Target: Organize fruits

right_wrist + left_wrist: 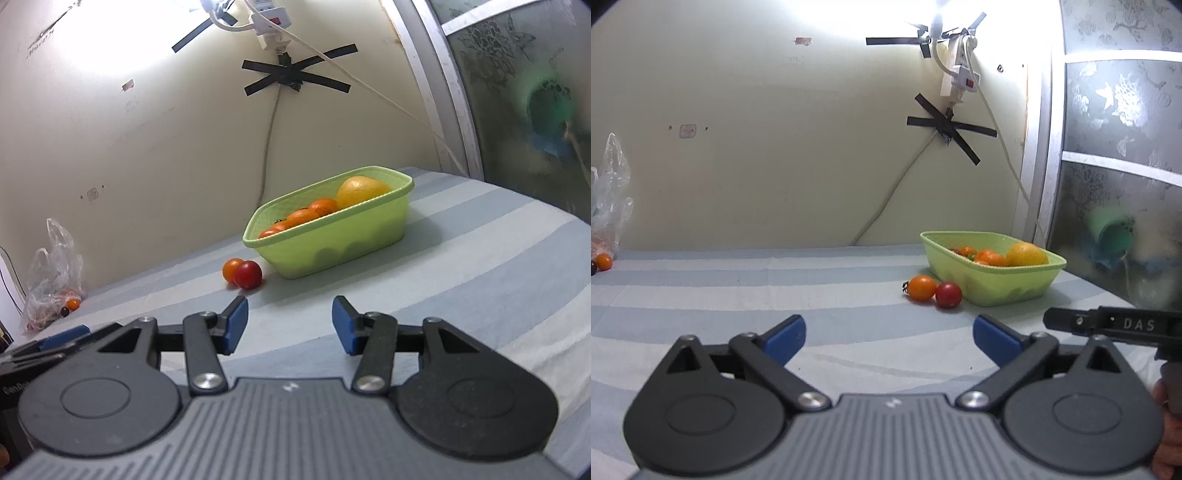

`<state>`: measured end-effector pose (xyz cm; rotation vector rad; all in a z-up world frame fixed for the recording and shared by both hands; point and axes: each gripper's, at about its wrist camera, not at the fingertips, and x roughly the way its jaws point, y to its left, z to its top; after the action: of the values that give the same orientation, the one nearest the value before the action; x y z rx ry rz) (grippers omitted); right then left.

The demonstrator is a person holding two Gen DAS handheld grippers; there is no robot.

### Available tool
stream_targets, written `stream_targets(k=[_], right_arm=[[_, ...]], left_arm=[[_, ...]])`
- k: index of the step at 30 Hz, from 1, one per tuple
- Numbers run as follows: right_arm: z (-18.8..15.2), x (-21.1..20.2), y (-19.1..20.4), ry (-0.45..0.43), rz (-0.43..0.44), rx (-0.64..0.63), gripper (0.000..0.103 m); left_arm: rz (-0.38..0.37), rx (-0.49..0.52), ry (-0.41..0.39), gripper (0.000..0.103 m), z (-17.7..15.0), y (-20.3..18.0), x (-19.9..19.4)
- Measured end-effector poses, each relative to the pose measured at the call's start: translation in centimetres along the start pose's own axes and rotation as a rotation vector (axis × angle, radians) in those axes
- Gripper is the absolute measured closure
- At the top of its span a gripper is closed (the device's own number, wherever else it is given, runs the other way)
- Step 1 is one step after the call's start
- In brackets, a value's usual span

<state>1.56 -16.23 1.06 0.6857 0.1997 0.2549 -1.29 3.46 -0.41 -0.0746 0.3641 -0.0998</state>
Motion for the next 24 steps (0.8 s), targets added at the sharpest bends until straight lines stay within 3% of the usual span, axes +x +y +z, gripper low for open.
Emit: stream_targets(k=[14, 18, 22, 24], right_arm=[[0.03, 0.34, -0.11, 0.013, 0.007, -0.001, 0.050], [0.09, 0.47, -0.11, 0.017, -0.002, 0.000, 0.044], [0.10, 0.67, -0.06, 0.020, -0.014, 0.003, 0.044], [0.07, 0.74, 0.00, 0.025, -0.019, 0.001, 0.044]], left_arm=[[0.012, -0.022, -0.052, 0.000, -0.21, 0.14, -0.83], [0.018, -0.043, -0.043, 0.000, -0.15, 0.49, -0.69], [0.090, -0.071, -0.021, 0.000, -0.13, 0.62, -0.38], [0.090, -0.062, -0.027, 0.000, -0.17, 0.49, -0.47]])
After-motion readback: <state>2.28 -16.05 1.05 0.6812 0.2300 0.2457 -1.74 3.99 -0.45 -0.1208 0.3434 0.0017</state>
